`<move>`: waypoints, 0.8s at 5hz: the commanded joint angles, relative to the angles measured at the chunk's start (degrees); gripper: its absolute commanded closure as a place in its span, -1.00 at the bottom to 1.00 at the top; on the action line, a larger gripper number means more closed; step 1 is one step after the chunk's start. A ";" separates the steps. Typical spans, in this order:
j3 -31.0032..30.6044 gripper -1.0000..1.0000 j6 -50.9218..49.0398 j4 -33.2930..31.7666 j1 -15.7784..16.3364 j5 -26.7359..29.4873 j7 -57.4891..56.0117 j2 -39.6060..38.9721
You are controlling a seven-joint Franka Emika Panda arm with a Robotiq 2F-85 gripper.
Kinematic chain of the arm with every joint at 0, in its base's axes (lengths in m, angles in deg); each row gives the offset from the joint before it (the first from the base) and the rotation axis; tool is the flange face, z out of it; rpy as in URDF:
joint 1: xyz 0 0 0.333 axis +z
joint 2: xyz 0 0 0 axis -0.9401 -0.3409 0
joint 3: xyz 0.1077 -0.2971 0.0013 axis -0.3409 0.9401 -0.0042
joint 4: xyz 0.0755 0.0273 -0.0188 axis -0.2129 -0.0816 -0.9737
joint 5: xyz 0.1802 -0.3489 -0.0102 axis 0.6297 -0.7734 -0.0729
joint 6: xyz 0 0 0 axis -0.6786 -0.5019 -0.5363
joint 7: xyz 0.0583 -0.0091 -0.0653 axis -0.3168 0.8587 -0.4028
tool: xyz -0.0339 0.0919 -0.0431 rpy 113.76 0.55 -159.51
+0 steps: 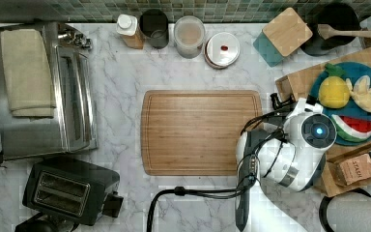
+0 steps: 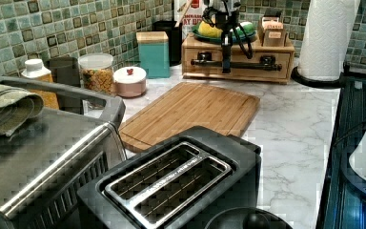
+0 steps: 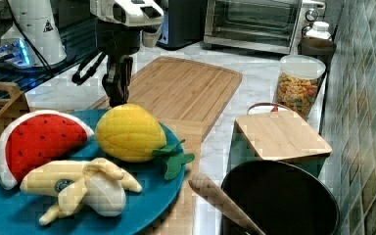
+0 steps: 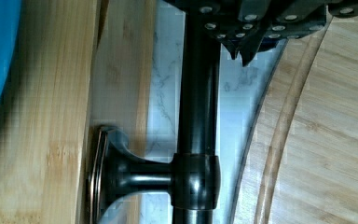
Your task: Close the drawer.
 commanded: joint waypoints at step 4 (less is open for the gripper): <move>4.91 1.00 6.79 12.02 -3.51 -0.98 3.37 3.89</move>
